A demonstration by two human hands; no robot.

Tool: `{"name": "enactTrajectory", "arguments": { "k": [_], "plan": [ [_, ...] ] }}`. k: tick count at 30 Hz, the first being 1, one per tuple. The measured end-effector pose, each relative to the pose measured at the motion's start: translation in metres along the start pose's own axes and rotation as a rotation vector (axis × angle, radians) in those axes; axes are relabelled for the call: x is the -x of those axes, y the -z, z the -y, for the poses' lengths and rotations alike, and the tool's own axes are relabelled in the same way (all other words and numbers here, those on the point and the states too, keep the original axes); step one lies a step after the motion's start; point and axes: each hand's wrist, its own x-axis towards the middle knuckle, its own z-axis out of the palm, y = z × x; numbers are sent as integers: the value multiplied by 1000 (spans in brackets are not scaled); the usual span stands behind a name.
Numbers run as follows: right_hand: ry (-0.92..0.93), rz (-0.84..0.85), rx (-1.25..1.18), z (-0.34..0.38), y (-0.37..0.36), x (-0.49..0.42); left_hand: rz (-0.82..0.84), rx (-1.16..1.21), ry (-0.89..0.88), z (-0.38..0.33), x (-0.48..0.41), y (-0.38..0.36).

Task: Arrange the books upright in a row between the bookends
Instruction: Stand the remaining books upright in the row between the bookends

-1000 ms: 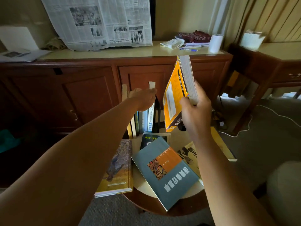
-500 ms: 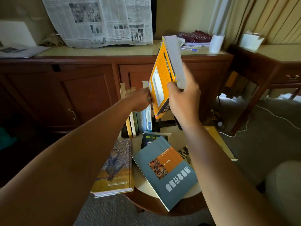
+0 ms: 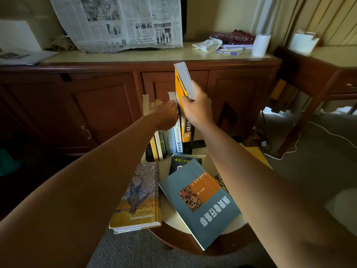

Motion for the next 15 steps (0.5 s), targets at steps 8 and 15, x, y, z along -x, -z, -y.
{"name": "enactTrajectory", "arguments": {
  "k": [8, 15],
  "plan": [
    [43, 1, 111, -55, -50, -10, -64, -141, -18, -3, -1, -5],
    [59, 40, 18, -65, -64, -8, -60, 62, 120, -5, 5, -4]
  ]
}}
